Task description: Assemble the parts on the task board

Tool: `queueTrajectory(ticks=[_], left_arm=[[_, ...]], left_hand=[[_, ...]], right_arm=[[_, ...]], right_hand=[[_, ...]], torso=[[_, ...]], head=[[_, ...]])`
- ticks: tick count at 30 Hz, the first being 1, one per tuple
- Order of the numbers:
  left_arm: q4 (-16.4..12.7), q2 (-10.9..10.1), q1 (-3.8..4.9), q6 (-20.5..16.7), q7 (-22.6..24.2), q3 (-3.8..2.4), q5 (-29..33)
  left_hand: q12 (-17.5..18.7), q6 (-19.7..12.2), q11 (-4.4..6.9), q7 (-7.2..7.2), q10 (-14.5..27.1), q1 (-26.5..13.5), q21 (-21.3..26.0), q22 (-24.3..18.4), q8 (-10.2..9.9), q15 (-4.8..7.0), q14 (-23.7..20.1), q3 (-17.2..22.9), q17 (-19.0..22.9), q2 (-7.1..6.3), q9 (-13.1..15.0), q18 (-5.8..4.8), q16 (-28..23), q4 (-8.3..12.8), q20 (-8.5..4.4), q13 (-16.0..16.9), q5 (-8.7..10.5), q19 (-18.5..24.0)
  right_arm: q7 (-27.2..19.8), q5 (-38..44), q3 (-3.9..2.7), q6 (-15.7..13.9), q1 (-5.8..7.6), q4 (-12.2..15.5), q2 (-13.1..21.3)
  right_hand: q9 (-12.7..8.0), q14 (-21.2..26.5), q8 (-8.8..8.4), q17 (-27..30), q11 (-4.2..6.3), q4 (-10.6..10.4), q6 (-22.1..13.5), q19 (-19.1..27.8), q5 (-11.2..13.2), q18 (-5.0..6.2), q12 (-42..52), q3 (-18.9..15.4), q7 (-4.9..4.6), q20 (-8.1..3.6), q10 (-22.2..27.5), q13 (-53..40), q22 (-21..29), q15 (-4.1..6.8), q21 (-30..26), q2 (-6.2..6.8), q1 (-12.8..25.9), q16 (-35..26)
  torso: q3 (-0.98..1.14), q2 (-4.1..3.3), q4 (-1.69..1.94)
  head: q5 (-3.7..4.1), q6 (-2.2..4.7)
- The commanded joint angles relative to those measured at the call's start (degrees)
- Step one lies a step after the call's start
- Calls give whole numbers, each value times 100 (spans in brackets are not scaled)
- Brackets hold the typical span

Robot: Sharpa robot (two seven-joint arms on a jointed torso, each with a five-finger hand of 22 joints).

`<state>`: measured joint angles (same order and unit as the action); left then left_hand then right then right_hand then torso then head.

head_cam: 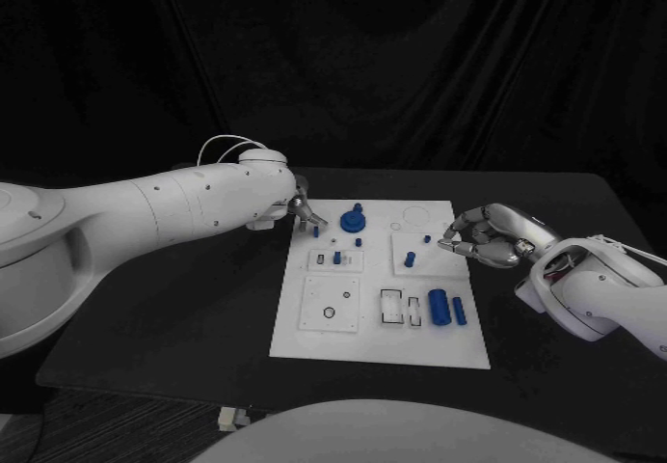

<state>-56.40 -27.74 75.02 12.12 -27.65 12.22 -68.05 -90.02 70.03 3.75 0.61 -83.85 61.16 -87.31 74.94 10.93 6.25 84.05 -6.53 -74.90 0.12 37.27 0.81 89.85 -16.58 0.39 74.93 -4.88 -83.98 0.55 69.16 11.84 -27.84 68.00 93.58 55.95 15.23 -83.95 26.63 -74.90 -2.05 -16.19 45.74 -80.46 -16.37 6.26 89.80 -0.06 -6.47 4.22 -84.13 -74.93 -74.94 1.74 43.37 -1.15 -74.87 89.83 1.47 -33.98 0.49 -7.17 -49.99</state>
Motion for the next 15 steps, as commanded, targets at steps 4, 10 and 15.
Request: queueTrajectory(ticks=[4, 10, 15], left_arm=[[20, 41, -14, 106, 147, -5, 50], [67, 85, -23, 149, 136, -5, 50], [104, 111, -35, 170, 112, -5, 50]], left_hand=[[2, 28, -46, -2, -615, 97, 43, 1402, -54, -42, 595, 41, -1510, 4, -8, -3, 15, -3, 30, 1507, -86, -441], [2, 38, -46, -6, -615, 250, 54, 1399, -76, -44, 595, 54, -1510, 23, 32, 0, 15, 2, 35, 1507, -356, -435], [2, 46, -38, -18, -615, 424, 63, 1397, -80, -37, 595, 77, -1510, 44, 82, 2, 15, 18, 30, 1507, -706, -431]], right_arm=[[40, 10, -4, -35, -15, 17, 9], [41, 10, -4, -34, -15, 21, 14], [40, 10, -4, -31, -15, 22, 12]], right_hand=[[8, -605, 36, -1510, -3, 11, -45, 32, -36, 112, 20, 6, -3, -1, -587, -1507, -504, 7, -36, -13, -64, 17], [8, -605, 37, -1510, -3, 11, -46, 32, -38, 112, 20, 7, -3, -1, -587, -1507, -504, 7, -35, -13, -64, 17], [8, -605, 37, -1510, -3, 11, -46, 32, -38, 112, 20, 7, -3, -1, -587, -1507, -504, 7, -35, -13, -64, 17]], torso=[[2, 2, 1], [1, 1, -1], [1, 0, -2]], head=[[8, -1], [9, -1], [2, -1]])
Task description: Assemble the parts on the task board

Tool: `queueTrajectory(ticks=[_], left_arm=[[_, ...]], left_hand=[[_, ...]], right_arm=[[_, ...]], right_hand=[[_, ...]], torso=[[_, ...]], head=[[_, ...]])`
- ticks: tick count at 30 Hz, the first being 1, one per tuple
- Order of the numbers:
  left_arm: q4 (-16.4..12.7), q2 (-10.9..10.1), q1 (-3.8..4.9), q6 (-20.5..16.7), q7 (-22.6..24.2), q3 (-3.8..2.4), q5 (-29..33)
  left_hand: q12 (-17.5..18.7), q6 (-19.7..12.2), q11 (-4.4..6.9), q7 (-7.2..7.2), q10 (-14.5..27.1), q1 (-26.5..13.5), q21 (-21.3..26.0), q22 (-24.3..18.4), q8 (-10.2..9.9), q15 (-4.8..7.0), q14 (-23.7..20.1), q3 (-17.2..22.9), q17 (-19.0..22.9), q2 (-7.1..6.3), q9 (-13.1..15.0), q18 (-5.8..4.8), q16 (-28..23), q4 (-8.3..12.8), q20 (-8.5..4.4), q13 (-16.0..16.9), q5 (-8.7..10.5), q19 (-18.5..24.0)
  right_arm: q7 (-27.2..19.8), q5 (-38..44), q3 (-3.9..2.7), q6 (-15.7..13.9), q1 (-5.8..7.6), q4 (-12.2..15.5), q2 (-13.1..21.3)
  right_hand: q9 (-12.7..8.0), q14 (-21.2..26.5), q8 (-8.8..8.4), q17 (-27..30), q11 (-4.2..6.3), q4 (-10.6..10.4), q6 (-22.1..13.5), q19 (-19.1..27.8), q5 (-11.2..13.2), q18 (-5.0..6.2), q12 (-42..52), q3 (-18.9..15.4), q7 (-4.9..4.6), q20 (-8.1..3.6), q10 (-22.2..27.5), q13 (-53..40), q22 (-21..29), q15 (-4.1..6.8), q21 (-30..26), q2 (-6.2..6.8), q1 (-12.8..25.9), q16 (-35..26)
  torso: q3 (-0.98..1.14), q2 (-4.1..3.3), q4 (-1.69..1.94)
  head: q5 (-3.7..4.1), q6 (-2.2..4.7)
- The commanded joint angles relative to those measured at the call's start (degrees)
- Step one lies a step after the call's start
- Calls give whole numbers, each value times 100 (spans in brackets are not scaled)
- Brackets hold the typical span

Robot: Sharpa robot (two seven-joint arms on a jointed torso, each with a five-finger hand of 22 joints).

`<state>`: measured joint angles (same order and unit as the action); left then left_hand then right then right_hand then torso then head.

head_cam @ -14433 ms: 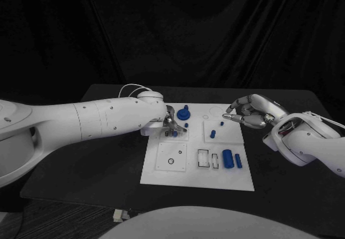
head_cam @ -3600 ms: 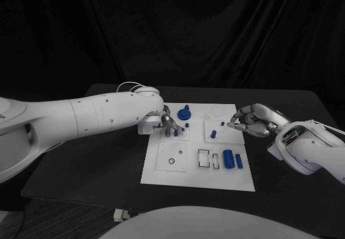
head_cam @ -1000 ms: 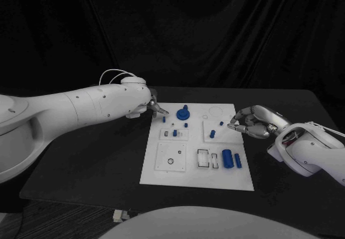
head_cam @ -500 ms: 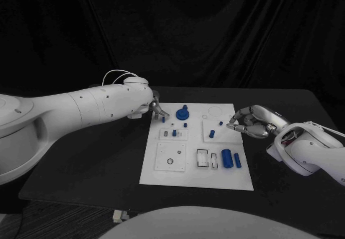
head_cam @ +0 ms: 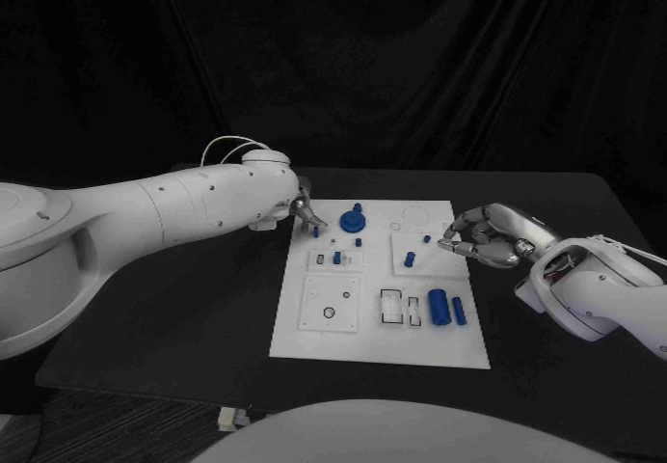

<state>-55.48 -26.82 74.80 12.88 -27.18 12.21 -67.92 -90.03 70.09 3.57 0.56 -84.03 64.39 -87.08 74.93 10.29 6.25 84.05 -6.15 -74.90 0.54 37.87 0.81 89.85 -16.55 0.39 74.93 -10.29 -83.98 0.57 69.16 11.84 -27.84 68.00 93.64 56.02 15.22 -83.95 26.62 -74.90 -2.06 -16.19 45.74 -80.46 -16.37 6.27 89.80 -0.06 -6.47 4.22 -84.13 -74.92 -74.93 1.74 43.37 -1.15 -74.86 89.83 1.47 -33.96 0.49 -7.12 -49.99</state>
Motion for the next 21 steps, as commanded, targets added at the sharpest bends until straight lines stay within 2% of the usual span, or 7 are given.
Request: queueTrajectory(ticks=[1, 4, 14, 19, 20, 21], left_arm=[[19, 23, -16, 95, 62, -5, 37], [37, 37, -29, 95, 56, -5, 37], [85, 105, -69, 118, 68, -5, 54], [120, 137, -83, 91, 64, -5, 293], [125, 141, -86, 83, 62, -5, 340], [129, 143, -88, 75, 61, -5, 376]], left_hand=[[3, 45, -15, -16, -597, 149, 29, 1401, -13, -34, 595, 42, -1510, 9, 45, -1, 15, 11, 28, 1507, -256, -437], [3, 35, -8, -24, -597, 301, 42, 1398, -19, -27, 595, 57, -1510, 20, 106, 2, 15, 17, 21, 1507, -558, -431], [3, 40, 23, -58, -597, 577, 47, 1396, -16, -1, 595, 105, -1510, 33, 232, 3, 15, 22, -1, 1507, -1070, -431], [3, 14, 32, -67, -597, 742, 49, 1396, -34, 8, 595, 163, -1510, 34, 277, 3, 15, 35, -11, 1507, -1307, -431], [3, 8, 34, -67, -597, 781, 51, 1396, -38, 9, 595, 180, -1510, 37, 286, 3, 15, 39, -14, 1507, -1372, -430], [3, -2, 39, -75, -597, 895, 48, 1397, -44, 15, 595, 229, -1510, 31, 307, 3, 15, 70, -19, 1507, -1528, -432]], right_arm=[[39, 10, -4, -31, -15, 16, 5], [40, 10, -4, -29, -15, 15, 4], [41, 10, -4, -28, -15, 16, 2], [41, 10, -4, -28, -15, 15, 0], [41, 10, -4, -27, -15, 14, 0], [42, 10, -4, -24, -15, 12, 0]], right_hand=[[8, -605, 37, -1510, -3, 11, -46, 32, -38, 111, 20, 6, -3, -1, -587, -1508, -505, 7, -36, -13, -65, 17], [8, -605, 39, -1510, -3, 9, -46, 31, -46, 111, 20, 7, -3, -1, -587, -1508, -505, 7, -38, -14, -66, 17], [8, -605, 39, -1510, -3, 9, -46, 31, -46, 111, 20, 7, -3, -1, -587, -1508, -505, 7, -38, -14, -66, 17], [8, -605, 39, -1510, -3, 9, -46, 31, -46, 111, 20, 7, -3, -1, -587, -1508, -505, 7, -38, -14, -66, 17], [8, -605, 39, -1510, -3, 9, -46, 31, -46, 111, 20, 7, -3, -1, -587, -1508, -505, 7, -38, -14, -66, 17], [8, -605, 39, -1510, -3, 9, -46, 31, -46, 111, 20, 7, -3, -1, -587, -1508, -505, 7, -38, -14, -66, 17]], torso=[[2, 1, -2], [2, 0, -1], [3, 0, 1], [3, -2, 2], [2, 1, 1], [2, 0, 1]], head=[[-1, -1], [-3, -1], [-4, -1], [-1, -1], [-3, -1], [-5, -1]])
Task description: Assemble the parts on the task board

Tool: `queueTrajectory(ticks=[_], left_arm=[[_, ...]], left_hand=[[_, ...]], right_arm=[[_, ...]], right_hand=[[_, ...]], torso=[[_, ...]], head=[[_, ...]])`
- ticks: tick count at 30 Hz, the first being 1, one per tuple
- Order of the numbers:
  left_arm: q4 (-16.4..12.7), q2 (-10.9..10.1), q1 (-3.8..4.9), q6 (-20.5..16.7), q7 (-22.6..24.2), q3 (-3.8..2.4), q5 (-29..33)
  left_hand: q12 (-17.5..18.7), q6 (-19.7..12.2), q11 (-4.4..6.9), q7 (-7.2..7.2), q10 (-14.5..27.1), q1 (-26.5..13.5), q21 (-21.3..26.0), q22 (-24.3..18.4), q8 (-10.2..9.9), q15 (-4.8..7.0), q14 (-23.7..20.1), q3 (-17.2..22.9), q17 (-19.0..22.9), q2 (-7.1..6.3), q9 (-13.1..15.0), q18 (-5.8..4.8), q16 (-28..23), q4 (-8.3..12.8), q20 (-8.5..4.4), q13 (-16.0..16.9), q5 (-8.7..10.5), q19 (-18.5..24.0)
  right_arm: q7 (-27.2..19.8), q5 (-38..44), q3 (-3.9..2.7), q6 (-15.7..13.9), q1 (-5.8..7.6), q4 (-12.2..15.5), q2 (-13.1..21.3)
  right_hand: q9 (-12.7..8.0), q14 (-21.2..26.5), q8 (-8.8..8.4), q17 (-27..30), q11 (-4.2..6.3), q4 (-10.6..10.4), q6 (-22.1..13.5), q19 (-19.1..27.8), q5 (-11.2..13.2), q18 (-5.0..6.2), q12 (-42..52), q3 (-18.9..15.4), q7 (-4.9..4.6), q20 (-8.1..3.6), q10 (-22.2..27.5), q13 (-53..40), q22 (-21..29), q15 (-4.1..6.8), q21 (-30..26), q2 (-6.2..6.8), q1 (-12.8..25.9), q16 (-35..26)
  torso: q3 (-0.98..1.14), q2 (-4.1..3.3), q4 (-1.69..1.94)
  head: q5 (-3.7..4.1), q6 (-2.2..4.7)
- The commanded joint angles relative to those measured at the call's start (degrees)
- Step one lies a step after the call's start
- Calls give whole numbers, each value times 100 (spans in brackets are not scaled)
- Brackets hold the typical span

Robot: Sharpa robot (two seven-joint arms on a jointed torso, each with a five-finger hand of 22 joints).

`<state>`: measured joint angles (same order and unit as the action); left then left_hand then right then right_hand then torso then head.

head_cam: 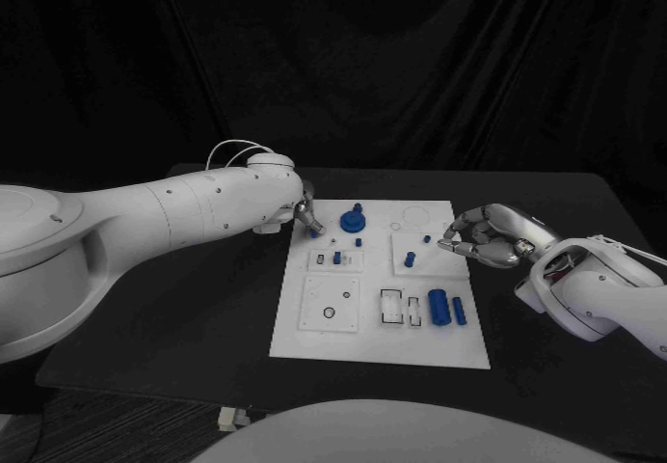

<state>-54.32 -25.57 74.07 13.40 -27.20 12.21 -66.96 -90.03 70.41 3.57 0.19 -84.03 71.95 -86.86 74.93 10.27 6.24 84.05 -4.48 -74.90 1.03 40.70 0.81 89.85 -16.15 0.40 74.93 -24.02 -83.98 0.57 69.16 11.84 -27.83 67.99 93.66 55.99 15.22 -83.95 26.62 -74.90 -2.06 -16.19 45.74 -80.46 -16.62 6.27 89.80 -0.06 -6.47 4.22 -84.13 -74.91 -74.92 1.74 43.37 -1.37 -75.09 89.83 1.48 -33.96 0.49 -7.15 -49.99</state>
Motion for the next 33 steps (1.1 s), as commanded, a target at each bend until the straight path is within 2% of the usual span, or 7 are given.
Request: queueTrajectory(ticks=[1, 7, 9, 10, 17, 28, 33], left_arm=[[14, 20, -16, 21, 62, -5, 298], [19, 10, -21, 8, 55, -5, 376], [10, -1, -21, -4, 46, -5, 386], [3, -8, -21, -12, 39, -5, 390], [-168, -127, -21, -62, -135, -6, 401], [-1217, -736, 182, -53, -530, -8, 405], [-1629, -944, 276, 0, -690, -8, 610]], left_hand=[[3, -41, 43, -42, -597, 220, 27, 1397, -46, 18, 595, 96, -1510, -29, 40, 2, 15, 48, -22, 1507, -224, -432], [3, -60, 57, -53, -597, 548, 31, 1396, -56, 32, 595, 274, -1510, -69, 99, 3, 15, 143, -35, 1507, -396, -431], [3, -70, 60, -50, -597, 627, 32, 1396, -64, 33, 595, 367, -1510, -76, 118, 4, 15, 143, -41, 1507, -199, -431], [3, -79, 59, -53, -597, 717, 33, 1396, -73, 37, 595, 515, -1510, -93, 138, 3, 15, 137, -44, 1507, 91, -431], [3, -82, 62, -48, -597, 948, 32, 1396, -74, 42, 595, 1011, -1510, -264, 205, 3, 15, 200, -50, 1507, 38, -433], [3, -89, 52, -32, -597, 803, 72, 1384, -53, 35, 595, 1800, -1510, -615, 323, 11, 15, 143, -42, 1507, 100, -417], [3, -92, 52, -33, -597, 760, 86, 1380, -51, 34, 595, 1885, -1510, -646, 338, 15, 15, 129, -42, 1507, 127, -411]], right_arm=[[41, 10, -4, -24, -14, 10, 3], [52, 10, -4, -15, -15, -6, -5], [58, 10, -4, -10, -15, -10, -8], [60, 10, -4, -9, -15, -11, -9], [72, 10, -4, 1, -15, -19, -12], [93, 10, -4, 14, -17, -33, -6], [98, 10, -4, 22, -22, -44, -26]], right_hand=[[8, -605, 39, -1510, -3, 9, -46, 31, -21, 112, 20, 7, -3, -1, -587, -1509, -507, 7, -38, 8, -44, 17], [9, -605, 46, -1510, -3, 6, -44, 29, -29, 111, 20, 8, -2, -2, -587, -1509, -508, 7, -37, 7, -44, 17], [9, -605, 46, -1510, -3, 6, -44, 29, -29, 111, 20, 8, -2, -2, -587, -1509, -508, 7, -37, 7, -44, 17], [9, -605, 46, -1510, -3, 6, -44, 29, -29, 111, 20, 8, -2, -2, -587, -1509, -508, 7, -37, 7, -44, 17], [9, -605, 48, -1510, -2, 6, -43, 32, -31, 113, 20, 10, -2, -2, -587, -1509, -505, 8, -52, 4, -46, 17], [9, -605, 49, -1510, -2, 6, -44, 33, -33, 114, 20, 12, -1, -2, -587, -1509, -503, 8, -60, 2, -49, 17], [9, -605, 49, -1510, -2, 6, -44, 33, -33, 114, 20, 12, -1, -2, -587, -1509, -503, 8, -60, 2, -49, 17]], torso=[[-1, 2, 1], [-2, 1, 0], [0, -2, 1], [0, 0, 1], [0, 2, 2], [-1, 4, 1], [0, 3, 4]], head=[[-4, -1], [-11, -1], [-14, -1], [-16, -1], [-40, -1], [-50, -1], [-76, -1]])
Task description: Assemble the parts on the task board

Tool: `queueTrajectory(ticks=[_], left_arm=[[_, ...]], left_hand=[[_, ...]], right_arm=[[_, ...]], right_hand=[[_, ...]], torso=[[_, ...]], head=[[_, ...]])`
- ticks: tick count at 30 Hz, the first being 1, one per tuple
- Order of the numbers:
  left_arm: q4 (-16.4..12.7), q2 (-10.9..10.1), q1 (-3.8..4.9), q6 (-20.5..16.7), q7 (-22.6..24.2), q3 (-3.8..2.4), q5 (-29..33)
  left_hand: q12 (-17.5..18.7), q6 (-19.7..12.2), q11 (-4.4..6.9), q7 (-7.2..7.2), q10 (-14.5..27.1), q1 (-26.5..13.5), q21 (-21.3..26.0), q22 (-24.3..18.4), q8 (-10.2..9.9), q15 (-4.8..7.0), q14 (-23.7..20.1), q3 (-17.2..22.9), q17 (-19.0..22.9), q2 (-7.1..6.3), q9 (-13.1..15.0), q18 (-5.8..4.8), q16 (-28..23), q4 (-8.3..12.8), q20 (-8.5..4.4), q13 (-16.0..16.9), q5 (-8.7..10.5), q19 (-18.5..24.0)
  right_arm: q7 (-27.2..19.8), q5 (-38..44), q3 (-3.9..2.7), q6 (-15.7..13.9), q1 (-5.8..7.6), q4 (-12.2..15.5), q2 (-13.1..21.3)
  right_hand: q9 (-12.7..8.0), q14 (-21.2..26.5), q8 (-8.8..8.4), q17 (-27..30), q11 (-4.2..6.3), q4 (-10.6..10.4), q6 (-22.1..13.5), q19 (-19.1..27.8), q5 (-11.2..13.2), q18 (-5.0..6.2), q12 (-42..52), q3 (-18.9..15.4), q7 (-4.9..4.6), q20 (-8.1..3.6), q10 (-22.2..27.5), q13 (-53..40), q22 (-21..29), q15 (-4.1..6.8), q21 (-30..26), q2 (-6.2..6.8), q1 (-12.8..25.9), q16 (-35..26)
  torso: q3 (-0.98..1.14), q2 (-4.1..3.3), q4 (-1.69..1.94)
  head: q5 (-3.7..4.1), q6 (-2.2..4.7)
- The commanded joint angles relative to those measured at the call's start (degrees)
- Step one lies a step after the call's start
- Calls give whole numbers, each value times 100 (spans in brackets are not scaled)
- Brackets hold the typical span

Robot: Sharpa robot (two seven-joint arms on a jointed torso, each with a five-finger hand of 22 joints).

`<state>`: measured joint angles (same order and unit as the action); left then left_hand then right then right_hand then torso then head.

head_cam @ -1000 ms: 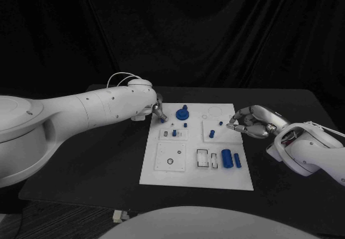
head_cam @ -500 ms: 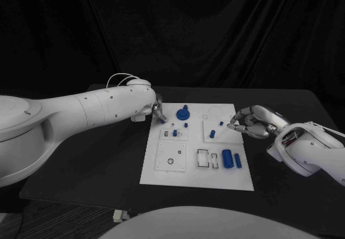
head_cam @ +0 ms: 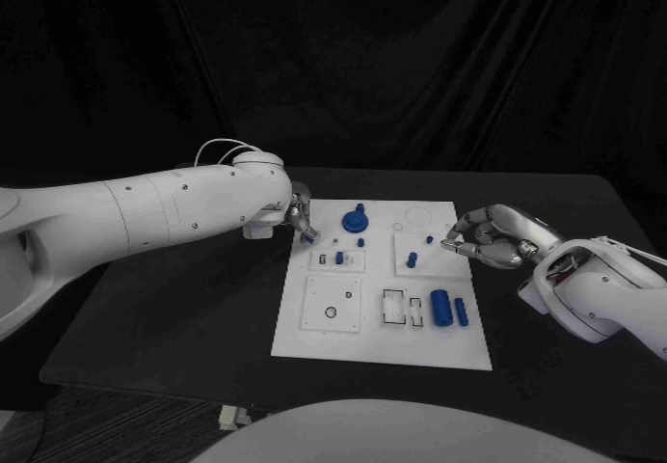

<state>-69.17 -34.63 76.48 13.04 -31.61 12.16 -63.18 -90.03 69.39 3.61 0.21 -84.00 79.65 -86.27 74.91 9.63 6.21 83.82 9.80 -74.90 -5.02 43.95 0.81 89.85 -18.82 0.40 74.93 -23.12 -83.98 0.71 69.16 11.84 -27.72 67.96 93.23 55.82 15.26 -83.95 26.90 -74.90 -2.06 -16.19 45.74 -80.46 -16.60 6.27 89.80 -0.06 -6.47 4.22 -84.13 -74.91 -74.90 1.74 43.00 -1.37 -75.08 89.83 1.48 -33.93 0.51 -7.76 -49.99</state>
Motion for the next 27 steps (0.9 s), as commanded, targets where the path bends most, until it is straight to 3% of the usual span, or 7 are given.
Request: queueTrajectory(ticks=[1, 9, 14, 18, 21, 27], left_arm=[[-208, -63, 50, 62, -287, -3, 353], [-468, -116, 92, 332, -484, -2, 828], [-469, -78, 88, 431, -579, 0, 889], [-436, -43, 53, 324, -627, 0, 906], [-391, -1, 19, 349, -659, 1, 912], [-348, 75, -58, 328, -667, 1, 916]], left_hand=[[3, 6, 47, -35, -600, -12, 31, 1380, 11, 38, 618, 471, -1510, -45, 15, 16, 15, 399, -42, 1507, 38, -409], [3, -47, 33, -16, -600, -80, 76, 1366, -9, 28, 618, 609, -1510, -70, 31, 26, 15, 388, -36, 1507, 82, -388], [3, -57, 28, -10, -600, -112, 85, 1364, -12, 24, 618, 643, -1510, -72, 38, 28, 15, 383, -33, 1507, 116, -384], [3, -70, 23, -4, -600, -164, 97, 1360, -15, 20, 618, 677, -1510, -78, 48, 30, 15, 374, -29, 1507, 176, -378], [3, -82, 19, -2, -600, -187, 129, 1351, -19, 16, 618, 725, -1510, -87, 57, 37, 15, 393, -25, 1507, 129, -363], [3, -98, 9, 6, -600, -285, 154, 1343, -25, 7, 618, 752, -1510, -89, 67, 43, 15, 370, -17, 1507, 211, -352]], right_arm=[[85, 10, -4, 13, -21, -2, -13], [102, 10, -4, 36, -30, 5, -22], [97, 10, -4, 36, -52, -1, -31], [90, 10, -4, 31, -70, 3, -30], [88, 10, -4, 37, -79, 6, -28], [79, 10, -4, 33, -88, 8, -23]], right_hand=[[5, -605, 22, -1510, -2, 6, -44, 33, -35, 114, 20, 12, -1, -2, -587, -1509, -505, 8, -22, 1, -49, 17], [5, -605, 25, -1510, 0, 9, -46, 33, -40, 115, 20, 19, 0, -2, -587, -1509, -504, 8, -27, -6, -59, 17], [5, -605, 26, -1510, 0, 10, -46, 33, -41, 115, 20, 20, 0, -2, -587, -1509, -504, 9, -27, -7, -61, 17], [5, -605, 26, -1510, 0, 10, -46, 33, -41, 115, 20, 20, 0, -2, -587, -1509, -504, 9, -27, -7, -61, 17], [5, -605, 27, -1510, 0, 12, -48, 34, -44, 116, 20, 22, 1, -3, -587, -1509, -503, 9, -34, -8, -66, 17], [5, -605, 29, -1510, 1, 16, -48, 33, -50, 115, 20, 26, 2, -3, -587, -1509, -504, 9, -31, -10, -74, 17]], torso=[[-1, 1, 3], [4, 8, 1], [5, 12, -2], [-2, -9, -2], [-2, -14, 0], [2, -5, -3]], head=[[-17, -1], [-5, -1], [-26, -1], [-13, -1], [-14, -1], [-11, -1]])
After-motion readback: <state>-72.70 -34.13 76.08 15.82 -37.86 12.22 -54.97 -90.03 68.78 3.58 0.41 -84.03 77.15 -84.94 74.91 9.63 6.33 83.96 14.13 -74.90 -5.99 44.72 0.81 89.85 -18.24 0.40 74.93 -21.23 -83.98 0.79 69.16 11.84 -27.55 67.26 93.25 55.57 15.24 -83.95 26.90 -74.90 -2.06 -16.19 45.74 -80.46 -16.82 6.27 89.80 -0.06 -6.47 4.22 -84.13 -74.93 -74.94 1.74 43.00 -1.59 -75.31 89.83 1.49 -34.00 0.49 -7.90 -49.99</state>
